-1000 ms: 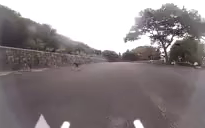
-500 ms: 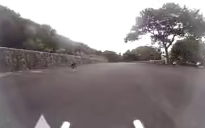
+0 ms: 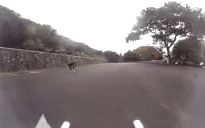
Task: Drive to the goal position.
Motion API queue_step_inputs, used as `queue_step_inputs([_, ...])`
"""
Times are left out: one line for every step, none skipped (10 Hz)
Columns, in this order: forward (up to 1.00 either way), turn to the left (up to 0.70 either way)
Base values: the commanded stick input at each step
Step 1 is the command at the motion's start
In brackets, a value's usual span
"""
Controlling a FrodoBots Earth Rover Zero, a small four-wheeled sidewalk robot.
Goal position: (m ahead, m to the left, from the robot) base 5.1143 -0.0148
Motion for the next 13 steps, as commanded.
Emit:
queue_step_inputs([0.5, 0.0])
queue_step_inputs([0.5, 0.0])
queue_step_inputs([0.5, 0.0])
queue_step_inputs([0.5, 0.0])
queue_step_inputs([0.5, 0.0])
queue_step_inputs([0.5, 0.0])
queue_step_inputs([0.5, 0.0])
queue_step_inputs([0.5, 0.0])
queue_step_inputs([0.5, 0.0])
queue_step_inputs([0.5, 0.0])
queue_step_inputs([0.5, 0.0])
queue_step_inputs([0.5, 0.0])
queue_step_inputs([0.5, 0.0])
